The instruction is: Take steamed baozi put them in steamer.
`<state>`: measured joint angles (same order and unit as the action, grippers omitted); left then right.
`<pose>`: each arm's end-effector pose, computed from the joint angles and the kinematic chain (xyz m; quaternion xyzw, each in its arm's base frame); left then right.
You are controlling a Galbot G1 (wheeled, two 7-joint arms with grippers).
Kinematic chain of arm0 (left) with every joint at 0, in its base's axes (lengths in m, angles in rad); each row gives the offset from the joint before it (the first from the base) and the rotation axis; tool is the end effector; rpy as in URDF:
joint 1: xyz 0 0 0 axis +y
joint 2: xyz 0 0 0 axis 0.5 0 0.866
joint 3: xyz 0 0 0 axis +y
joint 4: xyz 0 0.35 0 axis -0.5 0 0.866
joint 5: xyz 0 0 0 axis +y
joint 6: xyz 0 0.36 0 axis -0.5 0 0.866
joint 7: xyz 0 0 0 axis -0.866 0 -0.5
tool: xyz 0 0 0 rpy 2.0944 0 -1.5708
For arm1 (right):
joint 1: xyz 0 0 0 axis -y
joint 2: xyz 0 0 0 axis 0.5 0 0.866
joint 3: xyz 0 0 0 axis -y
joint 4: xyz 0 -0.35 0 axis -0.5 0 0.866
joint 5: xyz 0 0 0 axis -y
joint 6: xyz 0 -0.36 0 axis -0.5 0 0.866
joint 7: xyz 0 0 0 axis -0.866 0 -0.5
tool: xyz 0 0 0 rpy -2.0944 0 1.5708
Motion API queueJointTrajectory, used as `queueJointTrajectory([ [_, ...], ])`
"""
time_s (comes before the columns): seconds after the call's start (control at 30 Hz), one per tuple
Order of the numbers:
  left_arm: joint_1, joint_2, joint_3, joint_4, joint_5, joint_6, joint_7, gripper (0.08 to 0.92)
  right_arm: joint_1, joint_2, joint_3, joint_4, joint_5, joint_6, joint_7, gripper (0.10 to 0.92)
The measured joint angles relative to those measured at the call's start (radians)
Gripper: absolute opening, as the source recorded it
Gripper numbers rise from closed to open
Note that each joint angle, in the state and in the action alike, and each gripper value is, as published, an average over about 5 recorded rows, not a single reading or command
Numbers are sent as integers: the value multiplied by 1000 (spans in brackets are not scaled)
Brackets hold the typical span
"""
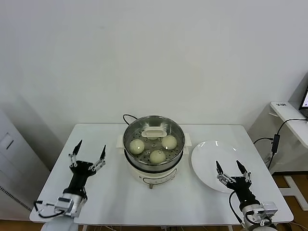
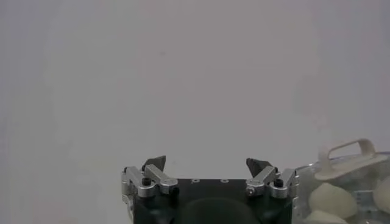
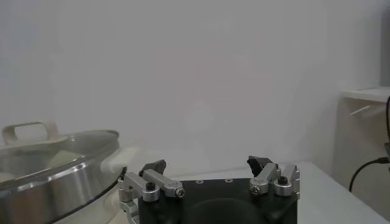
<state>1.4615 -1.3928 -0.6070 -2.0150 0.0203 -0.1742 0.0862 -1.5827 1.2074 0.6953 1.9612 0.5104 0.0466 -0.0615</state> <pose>0.2211 0.0612 -0.3020 0.0510 0.9873 0.1122 0.1002 0.1908 -0.1289 -0.3212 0.0202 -0.9978 -0.0554 0.0301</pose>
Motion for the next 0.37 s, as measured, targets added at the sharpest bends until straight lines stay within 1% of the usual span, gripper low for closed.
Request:
queueJointTrajectory([
  [0.13,40,-22,-27,-3,-24,-9,17,823,11,2,-8,-10,-11,4,-7,823],
  [0.37,86,-41,-48,-15,-61,-7,44,823,15,9,-18,-21,-30,17,-23,823],
])
